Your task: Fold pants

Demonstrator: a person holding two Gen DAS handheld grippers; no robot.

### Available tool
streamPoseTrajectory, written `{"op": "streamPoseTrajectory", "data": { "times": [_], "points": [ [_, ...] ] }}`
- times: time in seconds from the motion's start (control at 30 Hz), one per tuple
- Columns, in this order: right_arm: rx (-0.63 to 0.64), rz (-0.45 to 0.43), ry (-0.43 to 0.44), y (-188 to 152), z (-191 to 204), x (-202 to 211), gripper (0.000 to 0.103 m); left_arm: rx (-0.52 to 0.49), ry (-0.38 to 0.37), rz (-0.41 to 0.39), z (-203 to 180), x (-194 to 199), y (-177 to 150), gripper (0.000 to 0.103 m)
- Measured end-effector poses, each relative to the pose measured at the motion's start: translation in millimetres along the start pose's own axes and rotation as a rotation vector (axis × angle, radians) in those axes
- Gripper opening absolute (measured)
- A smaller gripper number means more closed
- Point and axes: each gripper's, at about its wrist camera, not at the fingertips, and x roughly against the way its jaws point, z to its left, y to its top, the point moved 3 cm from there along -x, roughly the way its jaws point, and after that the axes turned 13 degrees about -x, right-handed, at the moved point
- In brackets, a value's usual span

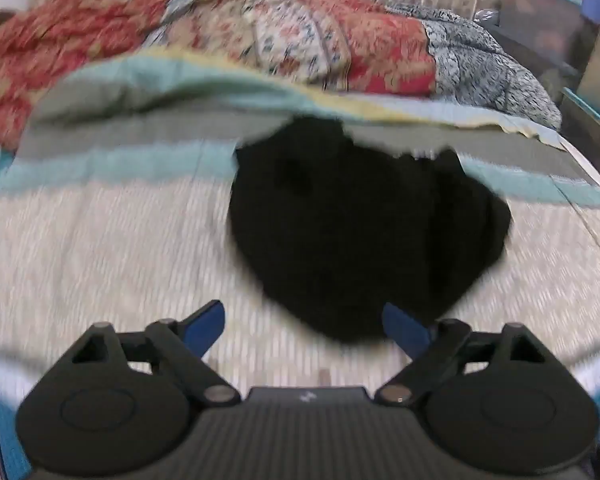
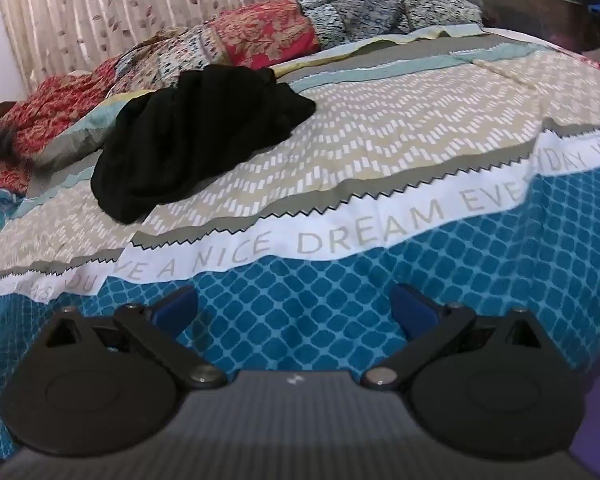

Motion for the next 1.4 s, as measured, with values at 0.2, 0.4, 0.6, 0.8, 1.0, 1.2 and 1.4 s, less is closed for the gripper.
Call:
{"op": "streamPoseTrajectory", "data": {
  "times": [0.2, 0.4, 0.6, 0.8, 1.0, 1.2, 1.4],
  "points": [
    [-0.028, 0.055, 0.05, 8.5, -6.7, -0.7, 0.059, 0.25, -0.167, 0.028, -8.4, -79.8, 86.2, 0.085],
    [-0.085, 0.02, 0.156, 59.2, -3.4, -6.2, 0.06, 0.233, -0.135, 0.116, -8.0, -118.7, 86.1, 0.007],
    [-0.034, -0.043, 0.227, 150.4, 48.0, -65.4, 0.072, 0.306, -0.254, -0.017, 43.1, -26.6, -3.0, 0.007],
    [-0.12, 0.058, 0.186, 180.0, 85.8, -166.0, 0.088, 0.526, -0.26, 0.005, 91.1, 46.3, -124.2, 0.007],
    [-0.263, 0.29, 0.219, 147.3, 80.3, -194.6, 0.023, 0.603, -0.235, 0.153, 102.6, 43.1, -177.6, 0.008],
    [-0.1, 0.12, 0.196, 145.0, 80.1, -113.0, 0.014, 0.512, -0.08, -0.016, 125.2, 48.4, -115.1, 0.072],
    [-0.191, -0.14, 0.269, 127.9, 39.8, 18.8, 0.014, 0.223, -0.056, -0.012, 70.6, 0.7, -66.5, 0.085]
  ]
}}
